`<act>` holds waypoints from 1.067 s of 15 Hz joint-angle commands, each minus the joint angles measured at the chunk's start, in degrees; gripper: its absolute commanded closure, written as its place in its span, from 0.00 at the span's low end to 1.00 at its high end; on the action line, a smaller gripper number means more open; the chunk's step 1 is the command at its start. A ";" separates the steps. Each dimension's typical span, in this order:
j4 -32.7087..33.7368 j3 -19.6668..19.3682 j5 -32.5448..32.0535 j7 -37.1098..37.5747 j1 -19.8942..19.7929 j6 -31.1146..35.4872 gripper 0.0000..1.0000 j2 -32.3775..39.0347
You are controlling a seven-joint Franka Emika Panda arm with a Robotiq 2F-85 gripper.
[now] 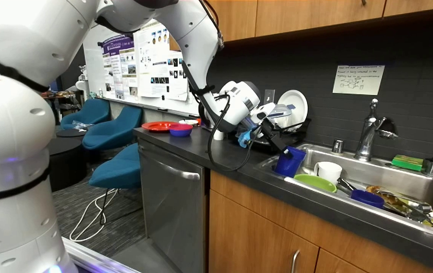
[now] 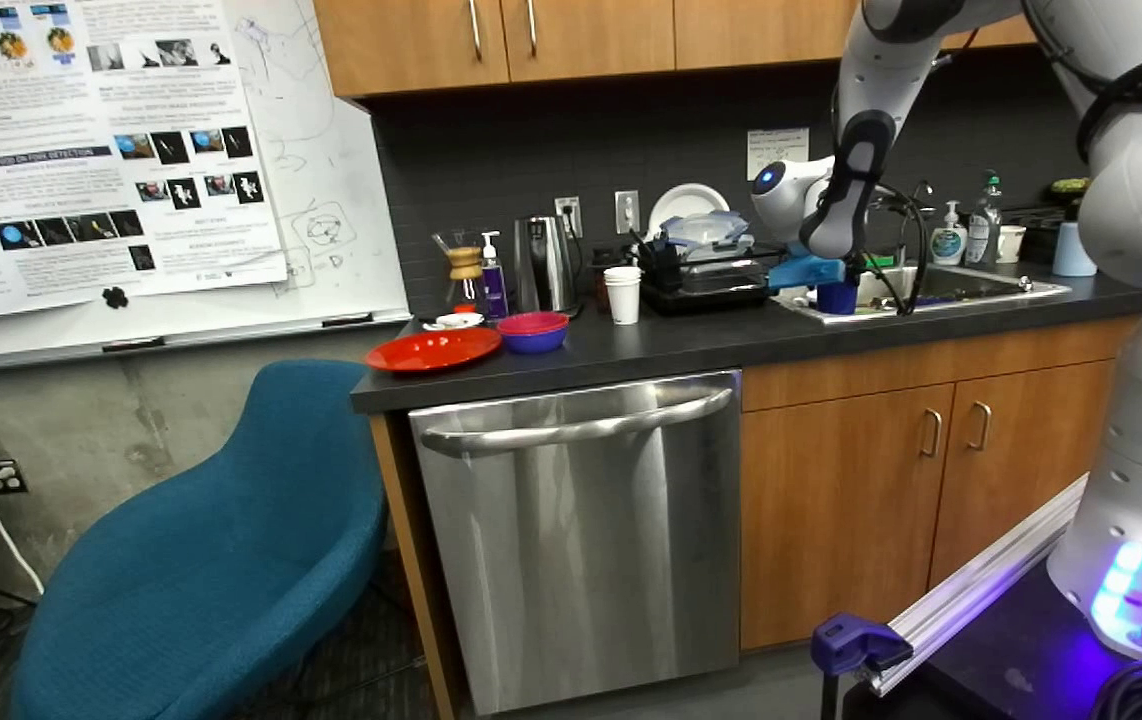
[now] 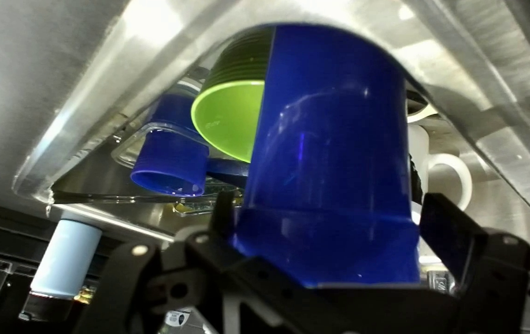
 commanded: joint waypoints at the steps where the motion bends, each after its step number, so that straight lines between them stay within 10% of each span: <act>1: -4.62 -0.19 0.22 0.55 -0.25 3.97 0.00 -6.33; 10: -20.90 -1.26 -3.67 0.34 0.85 8.80 0.00 -30.43; 16: -37.71 4.12 21.60 -26.60 2.34 14.26 0.00 -49.98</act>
